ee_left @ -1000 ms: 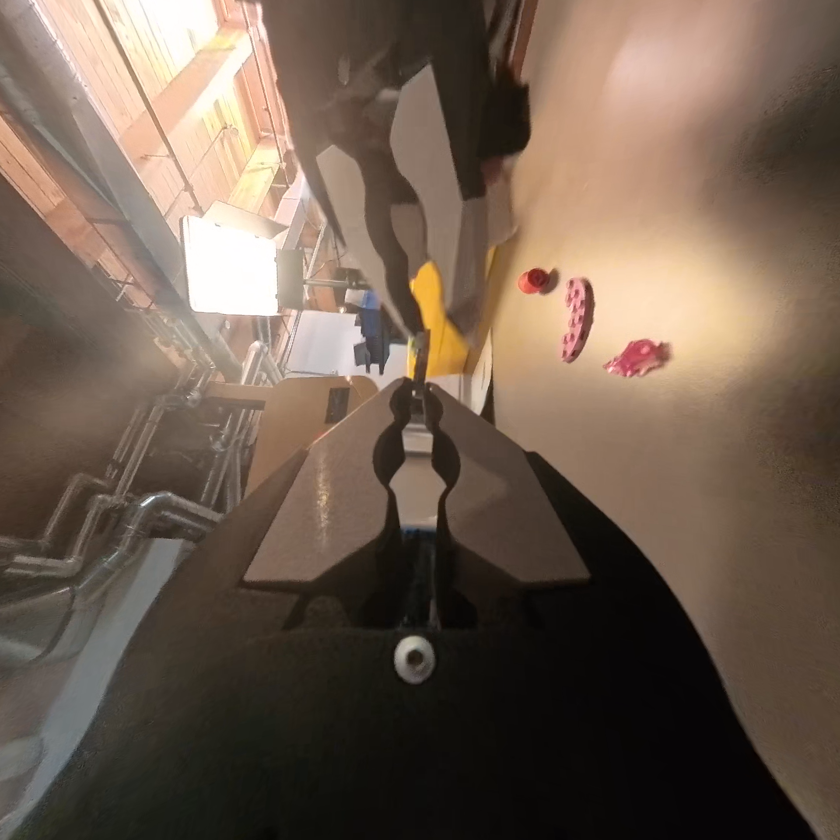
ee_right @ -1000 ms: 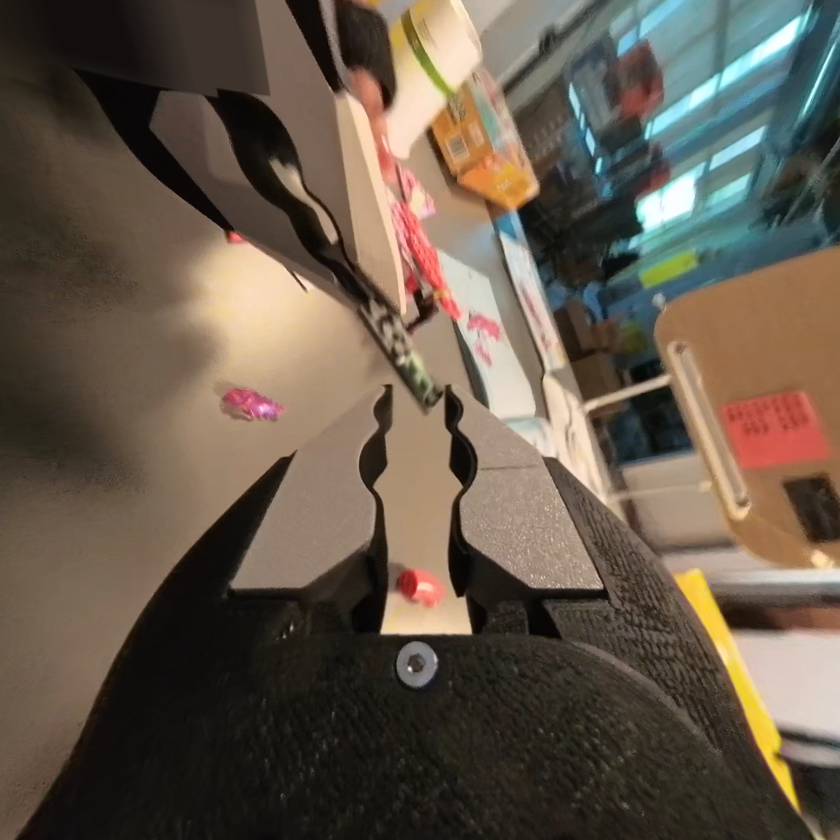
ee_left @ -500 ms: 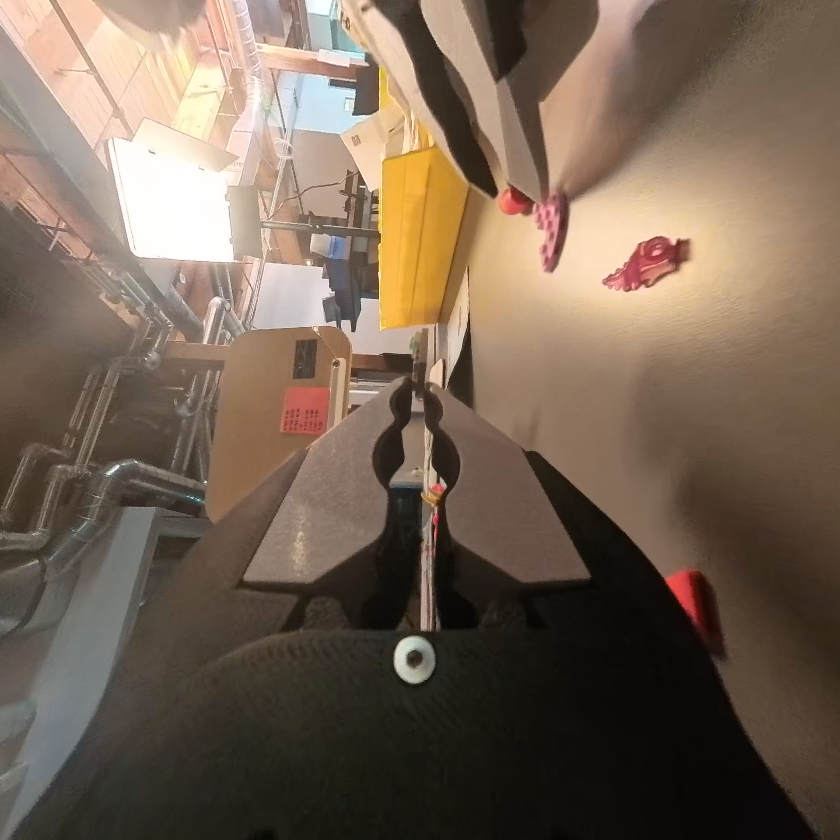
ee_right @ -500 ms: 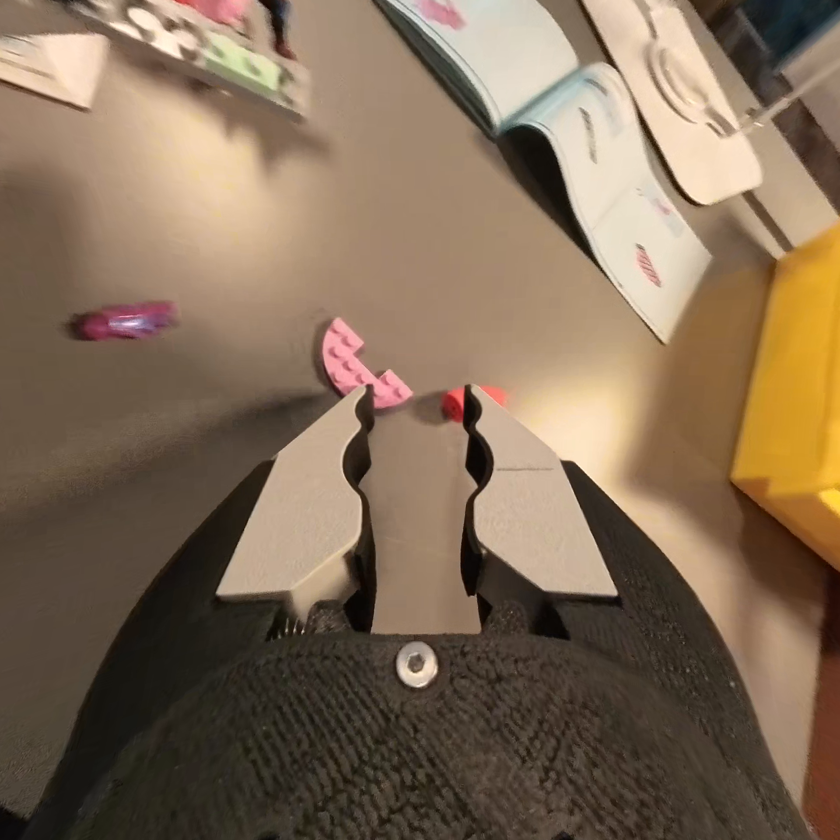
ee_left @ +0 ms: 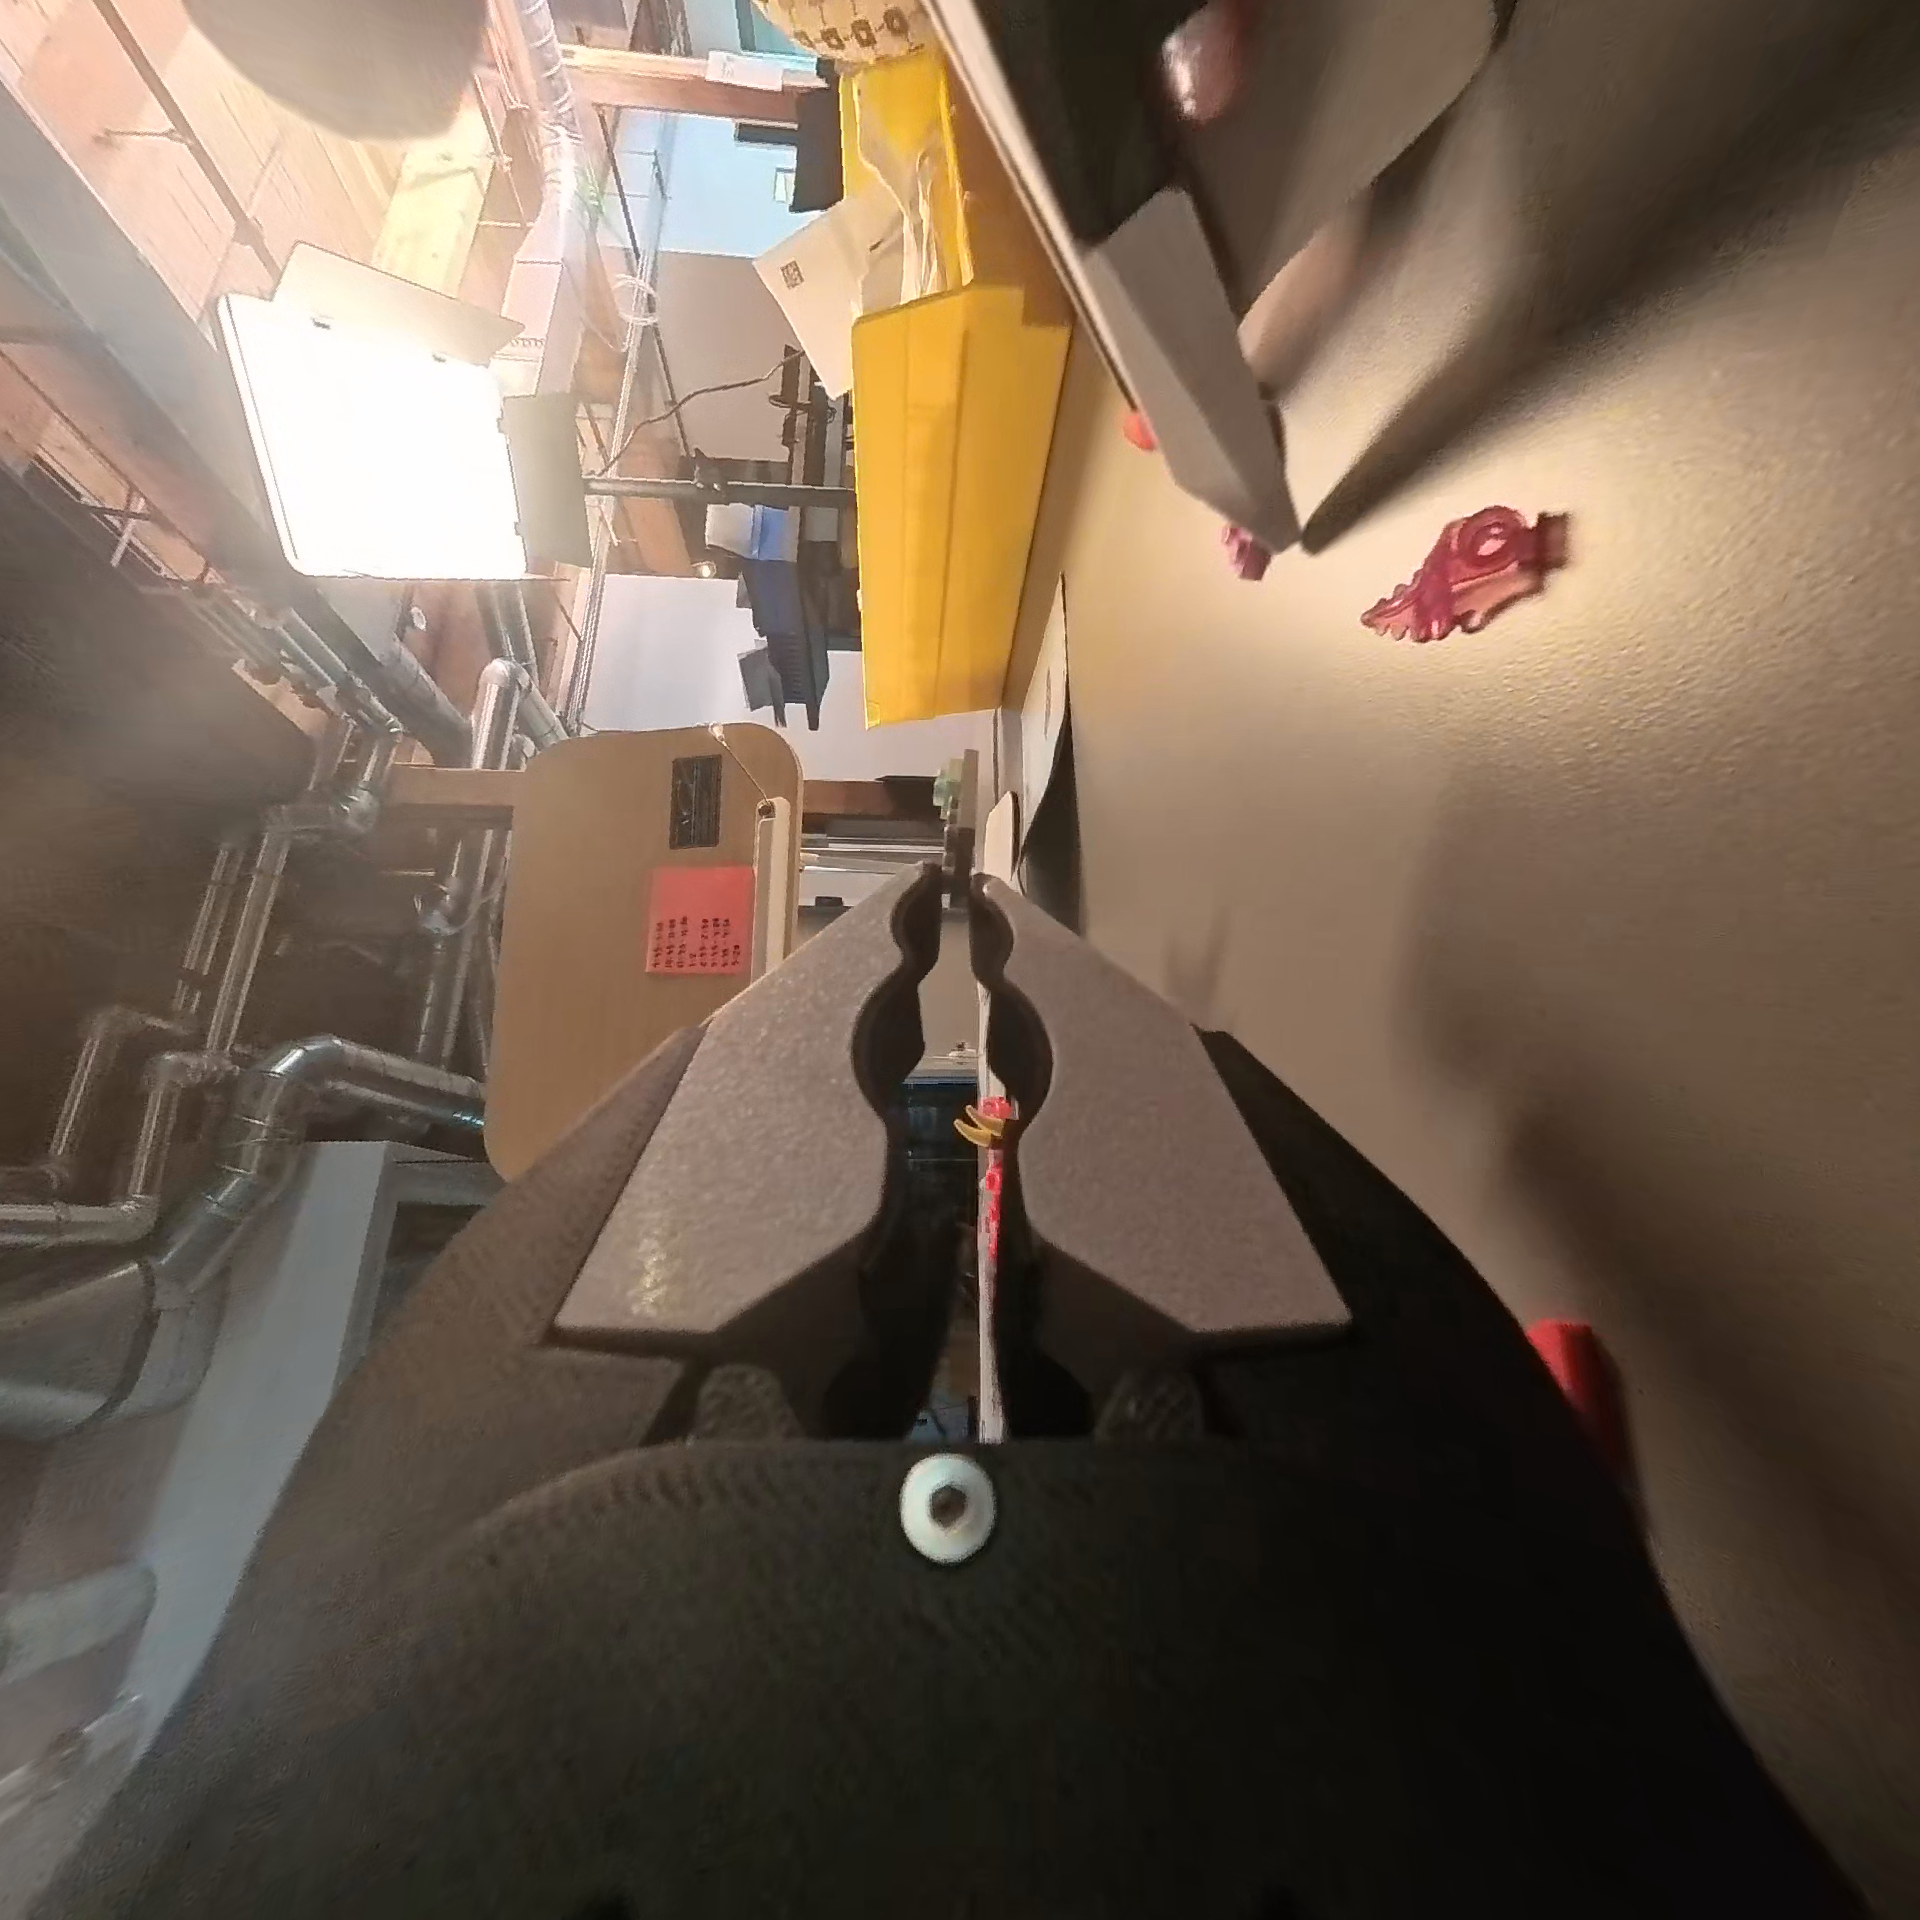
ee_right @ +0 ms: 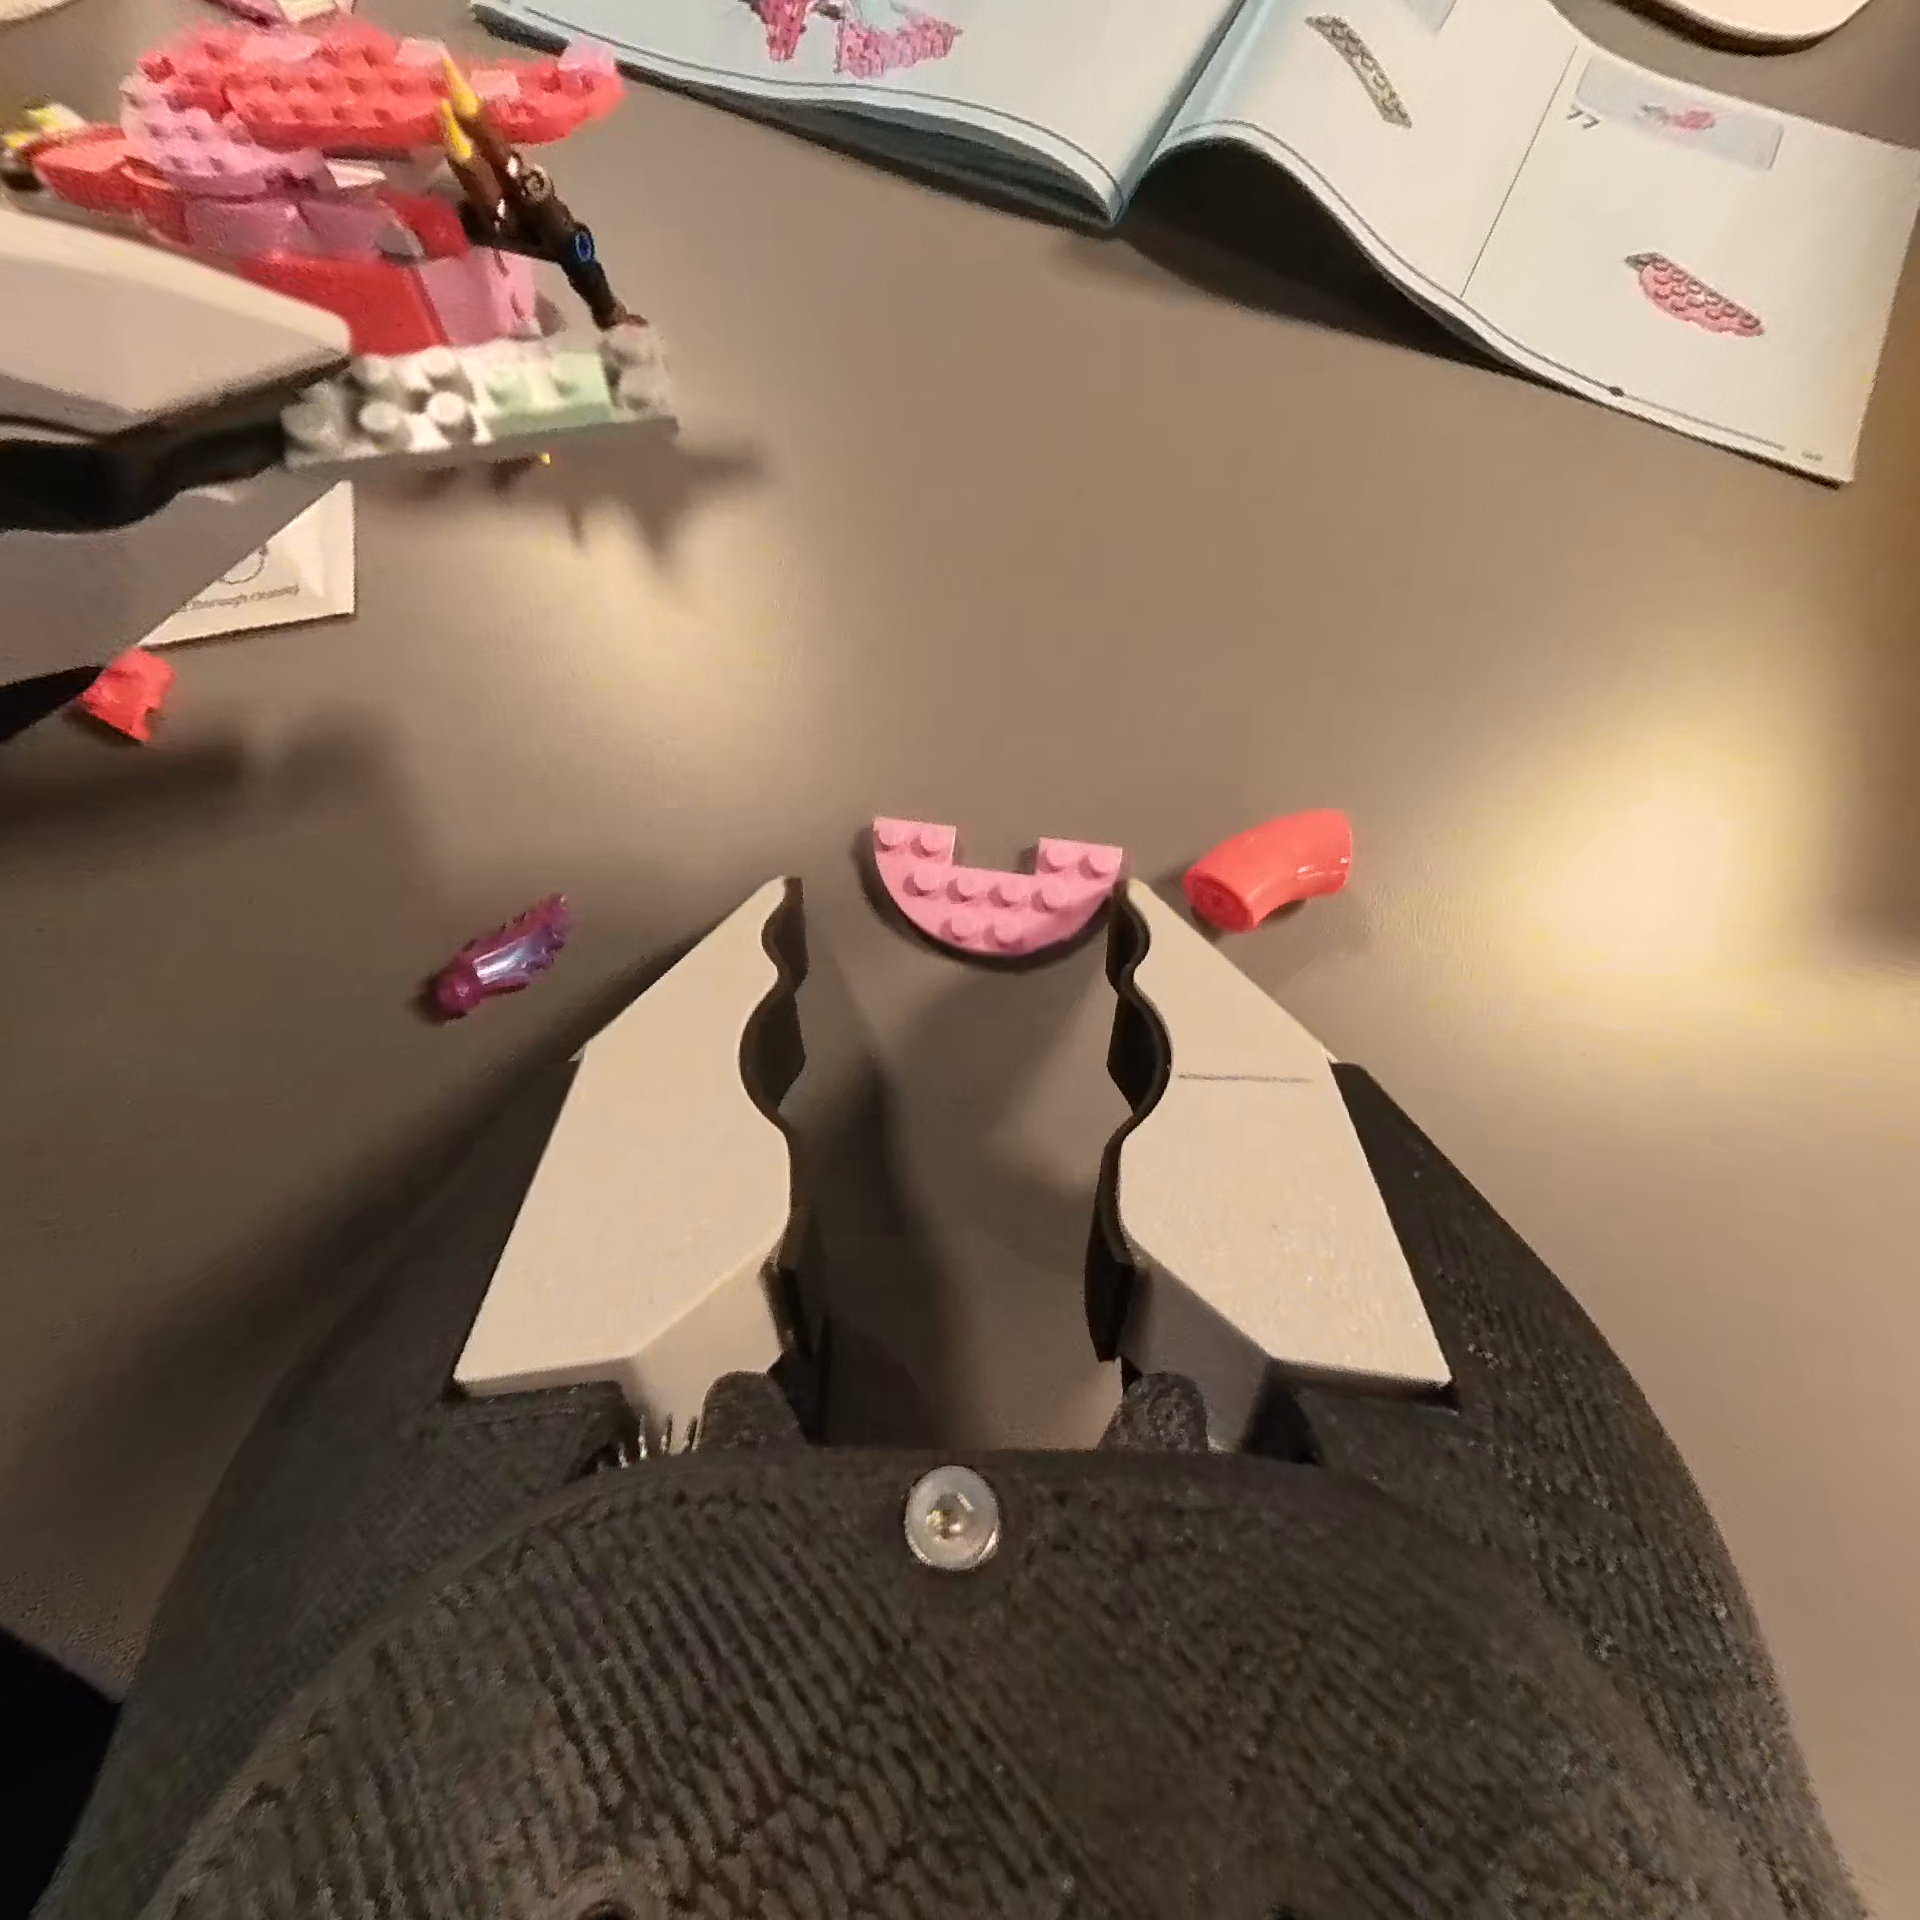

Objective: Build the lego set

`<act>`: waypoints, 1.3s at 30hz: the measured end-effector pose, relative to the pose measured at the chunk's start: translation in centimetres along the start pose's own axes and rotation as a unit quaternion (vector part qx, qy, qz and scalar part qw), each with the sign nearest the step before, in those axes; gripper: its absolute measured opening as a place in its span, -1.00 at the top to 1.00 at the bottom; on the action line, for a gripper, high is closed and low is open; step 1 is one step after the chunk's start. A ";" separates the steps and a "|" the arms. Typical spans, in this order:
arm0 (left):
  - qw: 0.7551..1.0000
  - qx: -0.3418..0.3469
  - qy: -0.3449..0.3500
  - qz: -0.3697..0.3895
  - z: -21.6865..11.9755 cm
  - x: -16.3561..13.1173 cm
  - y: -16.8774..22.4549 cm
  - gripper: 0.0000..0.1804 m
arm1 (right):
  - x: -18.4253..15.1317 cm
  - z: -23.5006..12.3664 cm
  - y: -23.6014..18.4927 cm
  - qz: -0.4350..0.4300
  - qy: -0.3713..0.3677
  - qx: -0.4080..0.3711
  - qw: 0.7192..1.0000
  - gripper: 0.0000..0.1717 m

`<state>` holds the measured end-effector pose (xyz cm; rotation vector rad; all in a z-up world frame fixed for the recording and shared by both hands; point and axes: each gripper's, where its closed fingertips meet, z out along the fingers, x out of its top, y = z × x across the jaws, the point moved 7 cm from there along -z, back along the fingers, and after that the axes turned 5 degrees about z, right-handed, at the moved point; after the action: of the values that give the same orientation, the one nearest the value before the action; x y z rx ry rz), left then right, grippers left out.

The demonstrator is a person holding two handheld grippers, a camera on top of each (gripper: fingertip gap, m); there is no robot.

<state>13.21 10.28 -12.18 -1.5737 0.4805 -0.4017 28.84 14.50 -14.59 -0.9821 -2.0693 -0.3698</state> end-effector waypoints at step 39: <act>1.000 0.016 -0.008 -0.009 0.4 1.3 0.0 0.96 | 6.2 -2.1 -3.9 -0.087 0.038 0.164 0.982 0.50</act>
<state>14.51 9.98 -12.29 -1.5494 0.4457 -0.4097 24.67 14.02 -8.18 -0.5839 -2.0679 -0.1428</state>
